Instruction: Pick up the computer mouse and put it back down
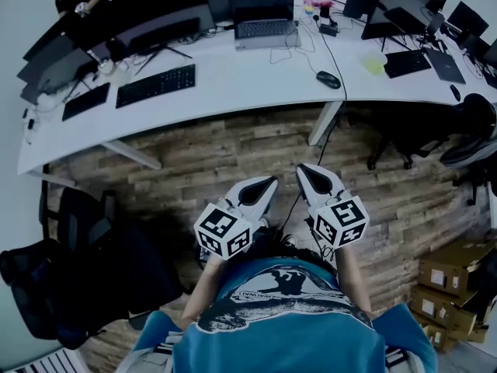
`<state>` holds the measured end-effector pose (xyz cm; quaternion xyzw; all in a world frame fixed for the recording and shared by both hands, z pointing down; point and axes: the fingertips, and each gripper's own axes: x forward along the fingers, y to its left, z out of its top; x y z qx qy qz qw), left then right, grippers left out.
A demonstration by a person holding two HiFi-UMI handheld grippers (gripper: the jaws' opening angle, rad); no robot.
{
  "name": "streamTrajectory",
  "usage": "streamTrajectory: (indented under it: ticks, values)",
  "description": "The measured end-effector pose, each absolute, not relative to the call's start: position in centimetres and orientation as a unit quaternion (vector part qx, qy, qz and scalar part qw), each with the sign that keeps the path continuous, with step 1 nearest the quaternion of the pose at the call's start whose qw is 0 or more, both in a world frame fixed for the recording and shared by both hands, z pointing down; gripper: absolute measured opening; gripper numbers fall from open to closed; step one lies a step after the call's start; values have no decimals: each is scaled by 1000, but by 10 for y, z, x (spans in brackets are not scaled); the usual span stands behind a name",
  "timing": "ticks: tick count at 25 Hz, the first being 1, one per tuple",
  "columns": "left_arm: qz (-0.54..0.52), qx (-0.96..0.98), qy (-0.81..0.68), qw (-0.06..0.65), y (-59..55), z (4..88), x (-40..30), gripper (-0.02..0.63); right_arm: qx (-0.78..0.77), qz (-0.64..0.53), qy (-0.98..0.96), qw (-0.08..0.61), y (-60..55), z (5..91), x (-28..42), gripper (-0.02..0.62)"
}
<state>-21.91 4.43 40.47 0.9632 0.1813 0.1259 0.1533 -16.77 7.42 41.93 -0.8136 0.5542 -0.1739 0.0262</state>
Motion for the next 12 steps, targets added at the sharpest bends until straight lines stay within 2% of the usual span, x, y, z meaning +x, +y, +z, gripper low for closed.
streamTrajectory:
  ticks: [12]
  values:
    - [125,958,204,157,14,408,-224,12,-825,-189,532,31,50,429,-174,2]
